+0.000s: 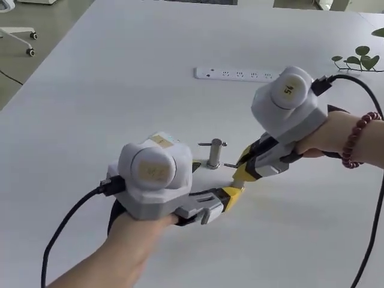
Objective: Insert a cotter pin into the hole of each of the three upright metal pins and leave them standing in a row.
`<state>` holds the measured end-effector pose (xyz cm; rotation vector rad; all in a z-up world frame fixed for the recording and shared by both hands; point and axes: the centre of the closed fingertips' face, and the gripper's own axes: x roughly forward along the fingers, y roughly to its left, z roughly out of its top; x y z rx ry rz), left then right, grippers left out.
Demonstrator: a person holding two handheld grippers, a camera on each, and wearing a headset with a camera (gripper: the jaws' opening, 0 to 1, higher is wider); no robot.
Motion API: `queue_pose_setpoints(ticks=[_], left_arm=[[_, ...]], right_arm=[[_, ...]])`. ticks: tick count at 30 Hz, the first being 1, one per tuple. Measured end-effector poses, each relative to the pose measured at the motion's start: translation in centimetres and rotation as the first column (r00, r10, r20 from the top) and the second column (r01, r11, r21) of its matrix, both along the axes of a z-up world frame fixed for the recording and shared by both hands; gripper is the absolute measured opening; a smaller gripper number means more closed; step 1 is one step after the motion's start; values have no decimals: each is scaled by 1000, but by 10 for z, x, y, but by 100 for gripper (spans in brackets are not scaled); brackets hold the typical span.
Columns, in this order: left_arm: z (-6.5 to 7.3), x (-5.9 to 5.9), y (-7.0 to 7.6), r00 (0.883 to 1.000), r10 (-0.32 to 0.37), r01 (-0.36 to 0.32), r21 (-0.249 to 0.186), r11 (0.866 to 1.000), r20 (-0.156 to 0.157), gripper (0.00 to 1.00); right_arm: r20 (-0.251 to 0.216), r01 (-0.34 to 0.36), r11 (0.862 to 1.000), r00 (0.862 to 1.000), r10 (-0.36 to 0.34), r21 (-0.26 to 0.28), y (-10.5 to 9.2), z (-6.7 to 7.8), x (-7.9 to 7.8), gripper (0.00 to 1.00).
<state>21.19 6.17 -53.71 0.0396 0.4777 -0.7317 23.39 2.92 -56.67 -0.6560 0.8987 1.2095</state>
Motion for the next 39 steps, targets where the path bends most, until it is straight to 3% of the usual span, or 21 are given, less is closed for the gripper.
queue_pose_setpoints(ticks=[10, 17, 26, 33, 36, 39], left_arm=[[16, -14, 9, 999, -18, 19, -9, 1000, 29, 51], [27, -16, 23, 998, -8, 8, 7, 1000, 68, 52], [35, -15, 44, 995, -3, -1, 41, 999, 101, 56], [35, -13, 55, 997, 18, -20, 18, 1000, 81, 60], [39, -13, 57, 996, 40, -37, -38, 999, 85, 63], [39, -12, 64, 994, 57, -55, -23, 998, 97, 63]], right_arm=[[-3, -51, 999, 999, 51, -1, -2, 1, -1, 8], [-10, -61, 998, 998, 61, 5, -5, 2, -1, 8], [21, -77, 997, 997, 77, 2, -13, 7, 9, 8], [44, -84, 996, 995, 85, -11, -20, 7, 19, 8], [52, -82, 997, 995, 83, -11, -23, 7, 25, 8], [56, -77, 997, 995, 78, -10, -25, 7, 28, 8]])
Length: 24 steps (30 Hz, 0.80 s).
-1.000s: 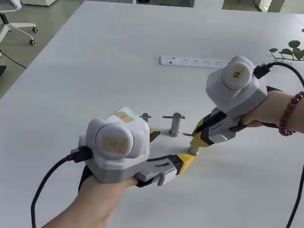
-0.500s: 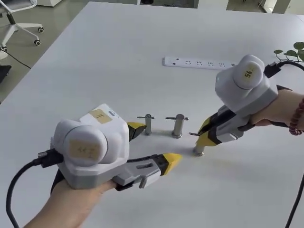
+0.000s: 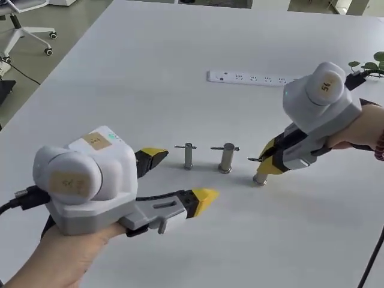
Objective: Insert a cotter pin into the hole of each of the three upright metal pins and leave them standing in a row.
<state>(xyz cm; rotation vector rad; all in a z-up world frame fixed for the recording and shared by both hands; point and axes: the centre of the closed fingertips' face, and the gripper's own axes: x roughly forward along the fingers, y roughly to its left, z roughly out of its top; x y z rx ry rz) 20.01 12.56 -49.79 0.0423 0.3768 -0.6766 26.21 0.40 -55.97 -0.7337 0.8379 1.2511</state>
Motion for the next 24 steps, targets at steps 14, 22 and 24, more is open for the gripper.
queue_pose_setpoints(ticks=[14, 22, 24], left_arm=[[-5, -1, 12, 1000, 17, -17, -14, 1000, 4, 64], [-8, -2, 12, 1000, 4, -4, -11, 1000, 2, 64], [-8, -2, 12, 1000, 3, -3, -9, 1000, 2, 63]], right_arm=[[19, 2, 1000, 1000, -2, -9, -9, -3, 18, 8], [20, -52, 999, 998, 52, 6, -7, -3, 21, 8], [21, -66, 998, 998, 66, 10, -6, -2, 22, 8]])
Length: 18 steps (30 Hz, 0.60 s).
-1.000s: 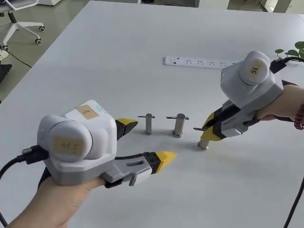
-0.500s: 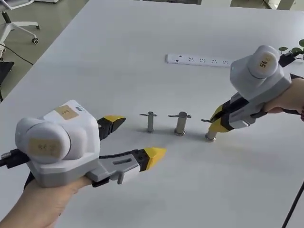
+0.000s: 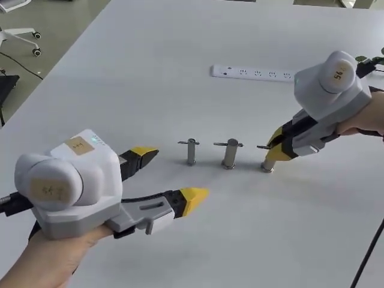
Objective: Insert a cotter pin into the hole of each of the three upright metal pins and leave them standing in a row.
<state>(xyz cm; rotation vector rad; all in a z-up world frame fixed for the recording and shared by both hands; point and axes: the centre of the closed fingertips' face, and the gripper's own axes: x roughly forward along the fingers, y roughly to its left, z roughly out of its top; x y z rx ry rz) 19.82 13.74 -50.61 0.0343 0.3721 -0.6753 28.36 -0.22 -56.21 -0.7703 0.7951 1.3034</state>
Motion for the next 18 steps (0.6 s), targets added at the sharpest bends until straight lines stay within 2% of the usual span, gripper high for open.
queue_pose_setpoints(ticks=[10, 18], left_arm=[[-3, -1, 0, 1000, -10, 10, 16, 1000, -1, 63], [-2, 0, -1, 1000, -12, 13, 24, 1000, -3, 63]], right_arm=[[-6, -48, 998, 999, 48, 26, 2, 0, 0, 8], [-21, -19, 999, 1000, 19, 42, 1, -2, 6, 9]])
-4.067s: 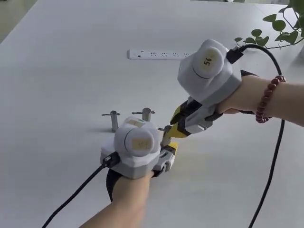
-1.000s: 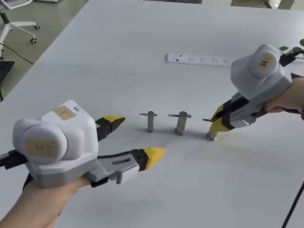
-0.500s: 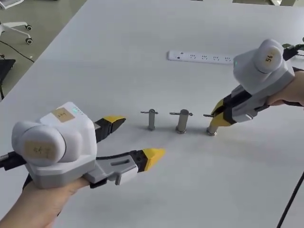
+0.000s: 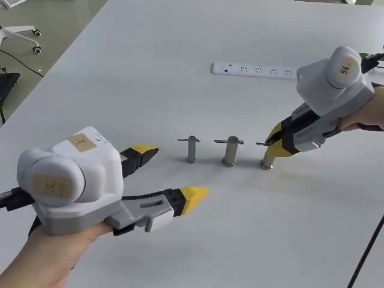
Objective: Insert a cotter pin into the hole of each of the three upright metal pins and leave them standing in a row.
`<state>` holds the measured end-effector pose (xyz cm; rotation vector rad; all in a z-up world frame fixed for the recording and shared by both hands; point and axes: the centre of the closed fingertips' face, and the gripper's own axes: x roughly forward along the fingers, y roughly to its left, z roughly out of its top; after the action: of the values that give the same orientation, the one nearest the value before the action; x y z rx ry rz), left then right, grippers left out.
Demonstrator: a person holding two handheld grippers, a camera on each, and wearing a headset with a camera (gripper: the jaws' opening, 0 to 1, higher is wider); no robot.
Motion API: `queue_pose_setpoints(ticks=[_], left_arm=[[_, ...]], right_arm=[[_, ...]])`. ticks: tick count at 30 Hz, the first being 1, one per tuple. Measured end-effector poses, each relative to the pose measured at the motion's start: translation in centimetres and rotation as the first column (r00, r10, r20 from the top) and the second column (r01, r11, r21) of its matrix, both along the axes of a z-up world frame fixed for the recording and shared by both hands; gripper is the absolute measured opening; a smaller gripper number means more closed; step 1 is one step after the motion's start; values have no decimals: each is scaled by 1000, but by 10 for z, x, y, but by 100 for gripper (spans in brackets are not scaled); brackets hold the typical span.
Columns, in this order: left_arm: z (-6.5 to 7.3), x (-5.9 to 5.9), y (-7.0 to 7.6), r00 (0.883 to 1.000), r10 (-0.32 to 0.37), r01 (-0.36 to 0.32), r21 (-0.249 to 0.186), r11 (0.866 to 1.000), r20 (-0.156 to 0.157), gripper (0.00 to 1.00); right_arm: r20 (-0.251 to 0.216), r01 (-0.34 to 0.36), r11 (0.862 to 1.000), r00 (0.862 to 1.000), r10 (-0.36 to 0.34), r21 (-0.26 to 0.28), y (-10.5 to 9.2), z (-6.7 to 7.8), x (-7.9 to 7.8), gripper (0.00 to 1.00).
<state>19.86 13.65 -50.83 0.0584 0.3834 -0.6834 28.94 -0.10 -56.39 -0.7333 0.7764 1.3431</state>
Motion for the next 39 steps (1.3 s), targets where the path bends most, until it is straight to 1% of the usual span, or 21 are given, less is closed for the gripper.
queue_pose_setpoints(ticks=[2, 3, 5, 6, 11, 14, 16, 18, 22, 23, 24, 26, 27, 29, 31, 33, 34, 35, 36, 38, 39], left_arm=[[1, 0, 0, 1000, -2, 2, 1, 1000, -1, 63], [0, 0, 0, 1000, -1, 1, 4, 1000, -1, 63], [-1, 0, 1, 1000, -2, 2, 6, 1000, -9, 63], [-2, 0, 1, 1000, -2, 2, 8, 1000, -10, 63], [-3, 0, 4, 1000, 0, 0, 16, 1000, -17, 64], [-3, 2, 7, 1000, 11, -11, 16, 1000, -20, 64], [-2, 4, 10, 999, 25, -25, 11, 1000, -23, 65], [-1, 6, 13, 999, 39, -39, 8, 999, -25, 65], [2, 10, 18, 997, 74, -74, -2, 997, -29, 67], [3, 11, 18, 997, 77, -77, -4, 997, -27, 67], [4, 12, 19, 996, 87, -88, -7, 996, -28, 67], [4, 14, 20, 995, 96, -96, -6, 995, -32, 67], [5, 15, 20, 994, 103, -104, -6, 995, -33, 67], [5, 17, 21, 993, 116, -116, -8, 993, -38, 67], [5, 22, 23, 990, 135, -136, -9, 991, -42, 67], [6, 23, 23, 989, 141, -141, -4, 990, -42, 67], [5, 24, 23, 989, 144, -143, 8, 990, -43, 67], [6, 24, 23, 989, 143, -143, 11, 990, -42, 67], [6, 25, 23, 989, 144, -144, 11, 990, -42, 67], [7, 24, 21, 989, 142, -142, 5, 990, -45, 67], [7, 25, 20, 988, 147, -147, 5, 989, -49, 67]], right_arm=[[-2, -7, 1000, 1000, 7, 7, 1, 0, -2, 12], [-17, -6, 1000, 1000, 6, 8, 2, 0, -5, 15], [-8, -9, 1000, 1000, 9, -2, 2, -1, -6, 17], [5, -1, 1000, 1000, 2, -7, 1, 0, -4, 17], [-5, 40, 999, 999, -40, 14, 2, 5, -7, 23], [-15, 106, 993, 994, -105, 45, 2, 10, -7, 25], [-23, 173, 982, 985, -172, 80, 0, 13, -4, 25], [-27, 214, 971, 977, -213, 107, 1, 18, -3, 28], [-45, 309, 938, 951, -306, 159, 4, 28, -5, 33], [-42, 313, 935, 950, -311, 168, 5, 30, -8, 36], [-39, 329, 927, 944, -327, 180, 5, 32, -8, 38], [-44, 372, 909, 928, -370, 186, 4, 35, -10, 41], [-52, 408, 892, 912, -406, 195, 4, 37, -10, 42], [-61, 445, 871, 894, -443, 208, 3, 40, -11, 44], [-73, 506, 834, 861, -504, 220, 0, 42, -11, 43], [-94, 524, 821, 851, -517, 227, 1, 42, -16, 43], [-95, 545, 808, 837, -538, 223, -2, 42, -18, 43], [-92, 545, 806, 837, -540, 229, -1, 42, -19, 44], [-94, 568, 787, 821, -564, 240, -3, 44, -19, 46], [-97, 582, 773, 810, -578, 253, -4, 46, -23, 48], [-97, 595, 762, 800, -592, 257, -4, 46, -23, 49]])
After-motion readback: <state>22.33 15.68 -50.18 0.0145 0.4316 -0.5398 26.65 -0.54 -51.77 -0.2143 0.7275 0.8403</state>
